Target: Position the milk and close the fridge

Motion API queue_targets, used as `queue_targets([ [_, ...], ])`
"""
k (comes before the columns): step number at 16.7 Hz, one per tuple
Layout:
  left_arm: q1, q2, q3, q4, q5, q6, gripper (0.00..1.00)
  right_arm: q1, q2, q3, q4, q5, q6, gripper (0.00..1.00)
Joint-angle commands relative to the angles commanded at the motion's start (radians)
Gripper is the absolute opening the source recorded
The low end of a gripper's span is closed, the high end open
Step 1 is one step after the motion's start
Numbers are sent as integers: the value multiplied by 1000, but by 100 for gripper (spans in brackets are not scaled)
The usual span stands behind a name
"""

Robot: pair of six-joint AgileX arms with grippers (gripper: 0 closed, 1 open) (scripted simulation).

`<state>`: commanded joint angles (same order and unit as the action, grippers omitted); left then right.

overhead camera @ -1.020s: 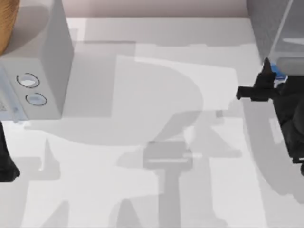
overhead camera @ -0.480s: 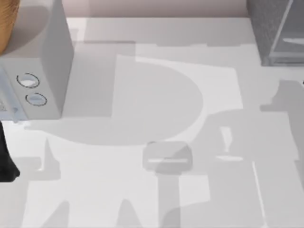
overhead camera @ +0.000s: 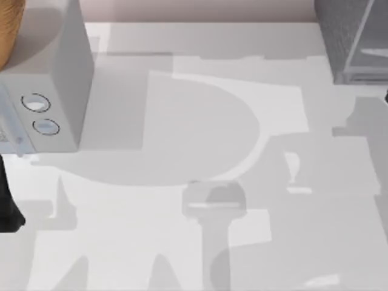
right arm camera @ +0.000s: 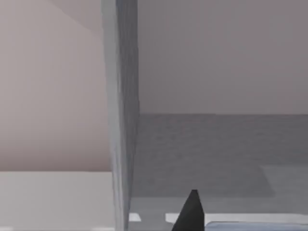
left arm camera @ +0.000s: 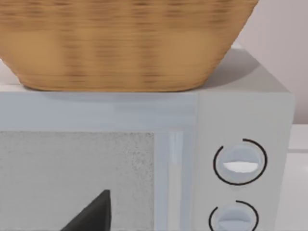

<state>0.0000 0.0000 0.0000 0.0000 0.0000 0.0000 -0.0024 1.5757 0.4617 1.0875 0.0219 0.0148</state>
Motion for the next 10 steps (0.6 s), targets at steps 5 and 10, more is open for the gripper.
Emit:
queue_targets([
  [5,0,0,0,0,0,0,100,-80,290,312,-99,-78,-13,0],
  [10,0,0,0,0,0,0,100,-165,576,685,-194,-171,-22,0],
])
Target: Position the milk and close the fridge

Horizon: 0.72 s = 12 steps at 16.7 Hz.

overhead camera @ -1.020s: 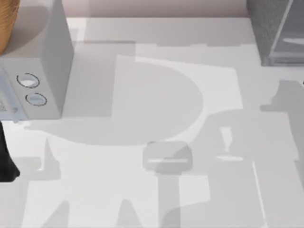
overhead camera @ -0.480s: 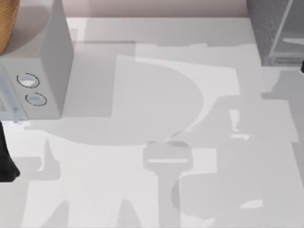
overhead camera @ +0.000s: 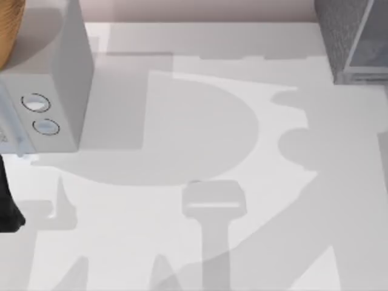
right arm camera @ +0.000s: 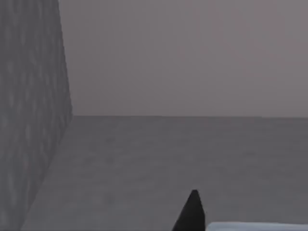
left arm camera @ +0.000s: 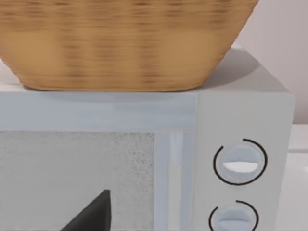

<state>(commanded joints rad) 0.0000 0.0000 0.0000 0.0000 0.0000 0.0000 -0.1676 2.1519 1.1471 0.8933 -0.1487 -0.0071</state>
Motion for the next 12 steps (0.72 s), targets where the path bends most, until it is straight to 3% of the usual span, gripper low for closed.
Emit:
queue_targets([
  [4,0,0,0,0,0,0,100,-34,94,120,-38,-40,-3,0],
  [12,0,0,0,0,0,0,100,-35,98,123,-39,-42,-3,0],
])
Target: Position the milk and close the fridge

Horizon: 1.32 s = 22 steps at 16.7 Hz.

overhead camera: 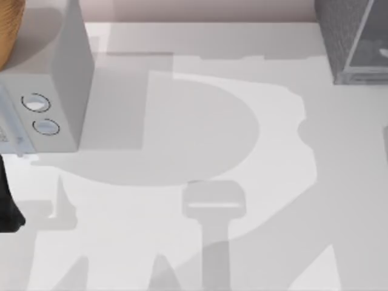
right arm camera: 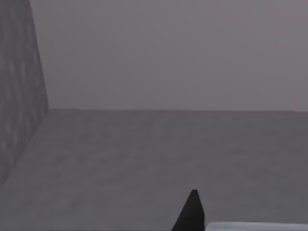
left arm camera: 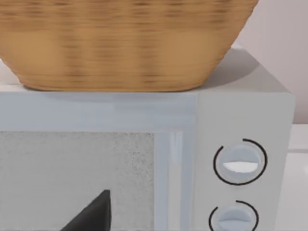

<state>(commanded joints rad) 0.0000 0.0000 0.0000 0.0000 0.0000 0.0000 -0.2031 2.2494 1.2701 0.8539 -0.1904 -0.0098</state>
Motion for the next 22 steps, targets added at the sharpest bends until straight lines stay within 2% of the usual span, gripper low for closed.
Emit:
queue_targets([
  [3,0,0,0,0,0,0,100,0,0,0,0,0,0,0],
  [16,0,0,0,0,0,0,100,0,0,0,0,0,0,98],
  [22,0,0,0,0,0,0,100,0,0,0,0,0,0,100],
])
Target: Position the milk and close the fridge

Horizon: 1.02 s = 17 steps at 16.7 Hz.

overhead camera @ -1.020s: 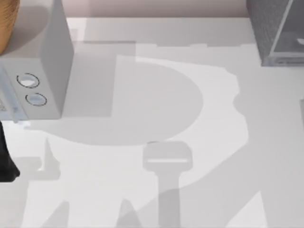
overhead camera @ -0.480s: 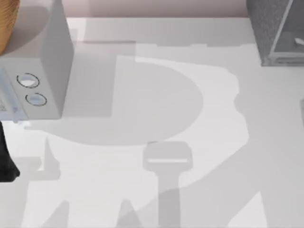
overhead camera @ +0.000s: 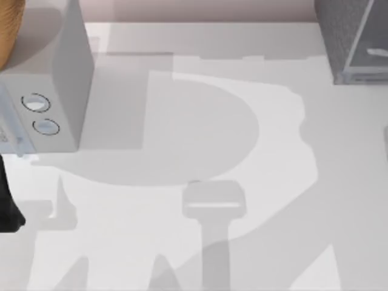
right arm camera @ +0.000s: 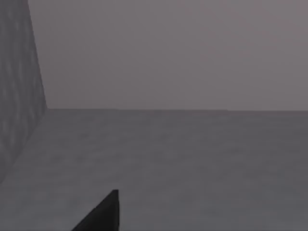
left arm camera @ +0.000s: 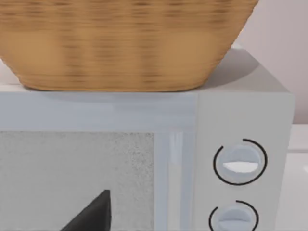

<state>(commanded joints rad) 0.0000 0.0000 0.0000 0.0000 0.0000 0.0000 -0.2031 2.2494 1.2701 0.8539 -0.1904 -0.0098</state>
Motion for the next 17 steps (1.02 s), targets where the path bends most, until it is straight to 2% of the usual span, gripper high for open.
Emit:
queue_targets([
  [5,0,0,0,0,0,0,100,3,-11,-6,-4,1,1,100],
  [8,0,0,0,0,0,0,100,12,-104,-62,-41,8,7,100],
  [12,0,0,0,0,0,0,100,30,-375,-212,-142,36,12,100],
  [17,0,0,0,0,0,0,100,61,-886,-483,-326,86,14,100],
])
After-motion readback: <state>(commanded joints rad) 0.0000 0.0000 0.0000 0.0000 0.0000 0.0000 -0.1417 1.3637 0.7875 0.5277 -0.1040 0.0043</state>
